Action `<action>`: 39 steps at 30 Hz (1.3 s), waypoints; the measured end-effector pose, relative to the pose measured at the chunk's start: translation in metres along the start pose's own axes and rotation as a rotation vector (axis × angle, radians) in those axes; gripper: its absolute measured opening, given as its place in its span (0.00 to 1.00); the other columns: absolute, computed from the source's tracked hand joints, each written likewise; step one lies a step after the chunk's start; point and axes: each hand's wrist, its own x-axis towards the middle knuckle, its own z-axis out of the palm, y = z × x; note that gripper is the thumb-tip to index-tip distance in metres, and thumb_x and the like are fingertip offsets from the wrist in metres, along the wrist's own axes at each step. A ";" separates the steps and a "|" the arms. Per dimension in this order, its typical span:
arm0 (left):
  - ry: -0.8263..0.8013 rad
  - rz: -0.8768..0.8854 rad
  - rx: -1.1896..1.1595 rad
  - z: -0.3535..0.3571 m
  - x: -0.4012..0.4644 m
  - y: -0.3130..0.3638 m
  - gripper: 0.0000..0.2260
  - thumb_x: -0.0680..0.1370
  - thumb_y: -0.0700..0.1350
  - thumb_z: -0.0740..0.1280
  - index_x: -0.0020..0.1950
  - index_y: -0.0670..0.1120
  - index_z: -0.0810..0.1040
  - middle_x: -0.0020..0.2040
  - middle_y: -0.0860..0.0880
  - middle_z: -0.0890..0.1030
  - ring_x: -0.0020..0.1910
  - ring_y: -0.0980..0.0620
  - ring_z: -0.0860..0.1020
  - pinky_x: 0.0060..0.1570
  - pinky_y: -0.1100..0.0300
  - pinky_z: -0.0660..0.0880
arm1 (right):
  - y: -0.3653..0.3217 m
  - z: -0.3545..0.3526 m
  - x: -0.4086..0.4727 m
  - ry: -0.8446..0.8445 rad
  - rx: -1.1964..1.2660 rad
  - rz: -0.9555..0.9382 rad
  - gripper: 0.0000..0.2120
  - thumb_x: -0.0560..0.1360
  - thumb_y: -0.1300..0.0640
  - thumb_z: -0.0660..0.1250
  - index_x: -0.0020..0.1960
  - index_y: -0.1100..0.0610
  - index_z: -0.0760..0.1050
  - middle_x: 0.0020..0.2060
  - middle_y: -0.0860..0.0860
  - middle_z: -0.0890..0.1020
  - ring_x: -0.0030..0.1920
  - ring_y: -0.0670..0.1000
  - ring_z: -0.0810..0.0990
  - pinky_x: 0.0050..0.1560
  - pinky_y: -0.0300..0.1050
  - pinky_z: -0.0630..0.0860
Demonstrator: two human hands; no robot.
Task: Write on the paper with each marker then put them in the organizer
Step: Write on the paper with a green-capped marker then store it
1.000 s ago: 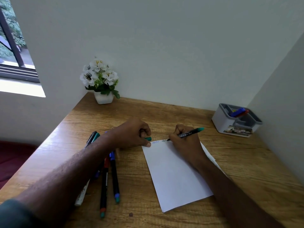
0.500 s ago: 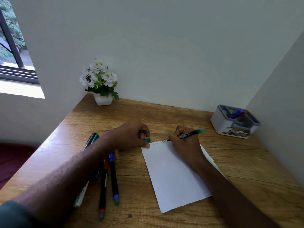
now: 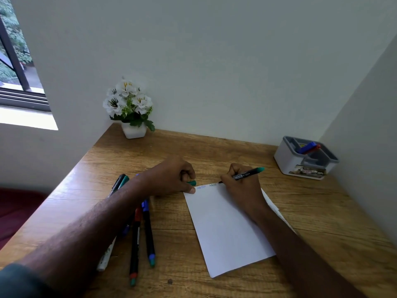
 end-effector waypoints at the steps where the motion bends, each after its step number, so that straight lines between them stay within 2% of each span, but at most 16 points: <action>1: -0.002 -0.004 -0.001 0.000 0.000 -0.001 0.16 0.71 0.47 0.76 0.57 0.46 0.81 0.41 0.53 0.78 0.36 0.59 0.73 0.33 0.74 0.69 | 0.000 0.000 0.000 0.001 0.009 0.002 0.16 0.69 0.66 0.68 0.29 0.57 0.65 0.25 0.49 0.68 0.28 0.44 0.65 0.28 0.35 0.62; 5: -0.003 -0.009 0.014 0.001 0.001 -0.001 0.16 0.71 0.48 0.76 0.57 0.47 0.81 0.43 0.51 0.80 0.37 0.59 0.74 0.33 0.73 0.68 | 0.000 0.000 0.000 -0.020 -0.012 -0.002 0.14 0.70 0.66 0.68 0.30 0.58 0.65 0.26 0.50 0.68 0.29 0.45 0.65 0.28 0.36 0.62; 7: -0.006 -0.005 0.021 -0.001 0.000 -0.001 0.16 0.71 0.48 0.76 0.57 0.47 0.81 0.43 0.52 0.80 0.38 0.59 0.74 0.33 0.72 0.69 | -0.001 -0.002 0.000 0.012 0.015 0.000 0.14 0.70 0.67 0.68 0.30 0.58 0.66 0.24 0.46 0.70 0.27 0.42 0.68 0.29 0.34 0.64; 8: -0.004 -0.003 0.023 -0.002 -0.001 -0.001 0.16 0.71 0.49 0.76 0.57 0.47 0.81 0.43 0.53 0.80 0.38 0.59 0.74 0.34 0.72 0.69 | -0.002 -0.004 0.000 0.028 0.048 0.006 0.14 0.71 0.68 0.67 0.31 0.59 0.67 0.23 0.44 0.71 0.27 0.40 0.70 0.31 0.32 0.66; 10: 0.003 -0.004 0.026 -0.005 -0.002 -0.003 0.16 0.71 0.49 0.77 0.56 0.48 0.81 0.43 0.55 0.79 0.39 0.60 0.75 0.35 0.71 0.68 | -0.004 -0.010 0.001 0.053 0.130 0.002 0.14 0.73 0.68 0.65 0.31 0.58 0.69 0.26 0.44 0.73 0.30 0.38 0.73 0.35 0.34 0.69; 13: -0.013 -0.016 0.058 -0.009 -0.003 -0.007 0.11 0.71 0.47 0.77 0.52 0.48 0.82 0.42 0.56 0.79 0.40 0.61 0.76 0.35 0.72 0.69 | -0.006 -0.014 0.002 0.072 0.194 -0.060 0.16 0.71 0.68 0.67 0.30 0.52 0.70 0.31 0.49 0.74 0.35 0.44 0.73 0.38 0.36 0.69; 17: 0.009 0.002 0.092 -0.012 -0.004 -0.008 0.06 0.74 0.45 0.73 0.50 0.48 0.83 0.45 0.56 0.80 0.44 0.59 0.77 0.42 0.66 0.71 | -0.012 -0.012 -0.001 -0.010 0.182 -0.155 0.09 0.70 0.61 0.70 0.33 0.52 0.76 0.32 0.49 0.78 0.38 0.50 0.78 0.41 0.41 0.71; 20: 0.109 0.078 0.089 -0.013 -0.006 -0.007 0.05 0.77 0.47 0.70 0.52 0.51 0.82 0.47 0.58 0.80 0.47 0.60 0.76 0.45 0.63 0.72 | -0.016 -0.012 -0.002 -0.071 0.212 -0.190 0.05 0.69 0.63 0.67 0.35 0.59 0.77 0.32 0.51 0.80 0.42 0.59 0.82 0.44 0.50 0.74; 22: 0.180 0.138 0.053 -0.012 -0.007 -0.004 0.05 0.78 0.46 0.68 0.53 0.51 0.81 0.47 0.61 0.79 0.48 0.63 0.75 0.44 0.65 0.70 | -0.018 -0.010 -0.004 -0.111 0.257 -0.189 0.03 0.69 0.66 0.66 0.37 0.62 0.77 0.31 0.51 0.82 0.40 0.57 0.84 0.42 0.49 0.77; 25: 0.221 0.175 0.016 -0.010 -0.006 0.000 0.06 0.79 0.45 0.67 0.54 0.52 0.82 0.46 0.63 0.79 0.49 0.64 0.75 0.45 0.66 0.69 | -0.024 -0.008 -0.009 -0.130 0.324 -0.206 0.07 0.71 0.68 0.67 0.39 0.58 0.79 0.33 0.57 0.84 0.35 0.51 0.83 0.39 0.44 0.78; 26: 0.228 0.188 0.018 -0.008 -0.006 -0.001 0.06 0.79 0.45 0.67 0.54 0.53 0.81 0.46 0.63 0.79 0.49 0.64 0.75 0.46 0.65 0.70 | -0.024 -0.008 -0.010 -0.123 0.326 -0.222 0.09 0.71 0.67 0.67 0.38 0.55 0.80 0.33 0.58 0.84 0.34 0.53 0.83 0.38 0.45 0.78; 29: 0.227 0.211 0.011 -0.007 -0.006 -0.001 0.06 0.79 0.45 0.67 0.53 0.55 0.81 0.46 0.64 0.79 0.49 0.62 0.75 0.50 0.60 0.73 | -0.025 -0.008 -0.009 -0.107 0.307 -0.258 0.12 0.71 0.64 0.68 0.35 0.49 0.80 0.31 0.53 0.83 0.36 0.63 0.80 0.39 0.52 0.76; 31: 0.226 0.226 0.002 -0.007 -0.006 -0.001 0.07 0.79 0.45 0.68 0.53 0.56 0.81 0.45 0.65 0.79 0.49 0.61 0.76 0.50 0.60 0.73 | -0.023 -0.007 -0.008 -0.107 0.267 -0.259 0.12 0.70 0.63 0.68 0.33 0.48 0.81 0.31 0.52 0.82 0.37 0.60 0.81 0.41 0.50 0.76; 36: 0.207 0.255 0.014 -0.008 -0.008 0.001 0.07 0.79 0.43 0.68 0.53 0.54 0.81 0.45 0.65 0.78 0.49 0.61 0.76 0.46 0.67 0.69 | -0.020 -0.006 -0.009 -0.142 0.261 -0.199 0.07 0.70 0.64 0.70 0.36 0.53 0.82 0.33 0.54 0.83 0.36 0.49 0.81 0.40 0.43 0.75; 39: 0.163 0.266 0.010 -0.007 -0.009 0.008 0.07 0.79 0.43 0.67 0.54 0.52 0.82 0.46 0.62 0.79 0.49 0.60 0.75 0.45 0.68 0.70 | -0.020 -0.005 -0.010 -0.184 0.273 -0.200 0.03 0.71 0.63 0.73 0.42 0.59 0.79 0.35 0.56 0.85 0.34 0.52 0.81 0.37 0.45 0.76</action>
